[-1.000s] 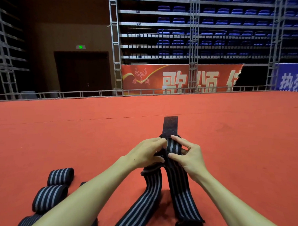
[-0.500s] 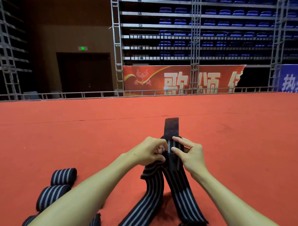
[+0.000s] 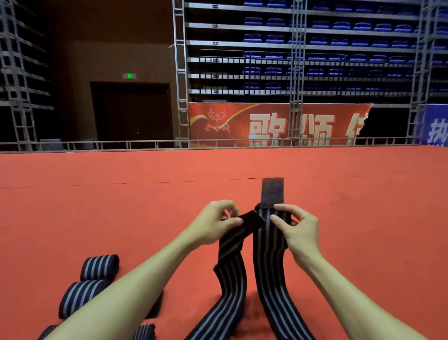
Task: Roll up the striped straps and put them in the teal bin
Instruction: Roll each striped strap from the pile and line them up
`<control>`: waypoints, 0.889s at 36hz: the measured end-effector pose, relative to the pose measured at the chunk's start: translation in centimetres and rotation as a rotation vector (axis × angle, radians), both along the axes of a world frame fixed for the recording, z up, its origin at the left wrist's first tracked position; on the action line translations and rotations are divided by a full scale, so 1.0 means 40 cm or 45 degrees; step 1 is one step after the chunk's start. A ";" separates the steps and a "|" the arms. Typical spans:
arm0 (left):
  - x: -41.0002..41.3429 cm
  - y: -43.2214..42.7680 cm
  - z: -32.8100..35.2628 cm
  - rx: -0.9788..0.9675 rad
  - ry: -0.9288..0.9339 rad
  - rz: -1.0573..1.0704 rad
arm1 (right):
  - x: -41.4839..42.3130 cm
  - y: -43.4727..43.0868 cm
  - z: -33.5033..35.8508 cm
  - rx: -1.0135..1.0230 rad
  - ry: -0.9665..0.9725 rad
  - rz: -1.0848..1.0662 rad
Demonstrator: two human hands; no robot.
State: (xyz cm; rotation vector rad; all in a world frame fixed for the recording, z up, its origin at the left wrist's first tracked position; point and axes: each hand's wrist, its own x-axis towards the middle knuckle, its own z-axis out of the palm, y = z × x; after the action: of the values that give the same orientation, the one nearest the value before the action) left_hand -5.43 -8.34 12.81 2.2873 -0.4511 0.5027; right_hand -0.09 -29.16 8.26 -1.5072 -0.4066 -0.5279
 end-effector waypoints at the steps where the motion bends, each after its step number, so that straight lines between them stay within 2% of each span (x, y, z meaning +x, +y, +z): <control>1: 0.001 -0.003 0.004 -0.051 0.005 0.003 | -0.002 0.004 0.006 -0.021 -0.024 0.000; 11: 0.002 0.004 0.110 -0.473 -0.051 -0.042 | 0.019 0.032 0.137 -0.201 -0.246 -0.005; 21: 0.046 0.019 0.257 -0.714 -0.152 0.106 | 0.053 0.047 0.314 -0.167 -0.378 0.002; 32: 0.081 0.017 0.385 -0.573 -0.366 0.160 | 0.093 0.068 0.433 -0.141 -0.399 -0.005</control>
State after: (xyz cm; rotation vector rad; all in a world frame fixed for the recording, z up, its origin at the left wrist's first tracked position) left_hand -2.21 -7.66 28.21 1.8220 -0.2951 0.9055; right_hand 3.65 -26.43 25.58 -1.5348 -0.6854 -0.7585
